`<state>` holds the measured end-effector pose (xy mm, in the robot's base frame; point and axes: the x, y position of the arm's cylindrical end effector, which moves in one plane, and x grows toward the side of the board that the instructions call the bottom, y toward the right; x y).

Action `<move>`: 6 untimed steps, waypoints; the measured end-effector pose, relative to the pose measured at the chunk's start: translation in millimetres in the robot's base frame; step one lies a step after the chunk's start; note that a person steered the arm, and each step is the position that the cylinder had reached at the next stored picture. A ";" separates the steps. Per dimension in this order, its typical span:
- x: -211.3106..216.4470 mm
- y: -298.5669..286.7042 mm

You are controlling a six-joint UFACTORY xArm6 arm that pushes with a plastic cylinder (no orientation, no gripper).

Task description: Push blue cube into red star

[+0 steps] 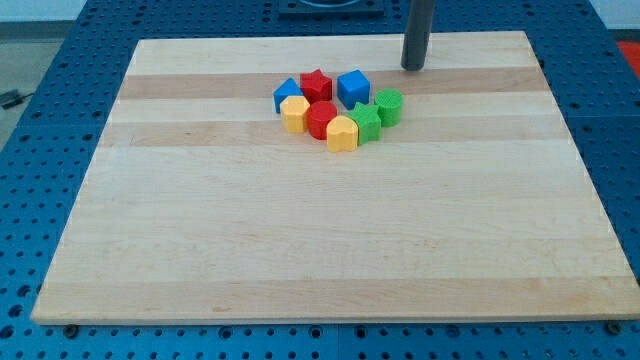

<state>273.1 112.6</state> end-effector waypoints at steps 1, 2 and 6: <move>15.6 -4.9; 26.8 -16.7; 49.5 -93.9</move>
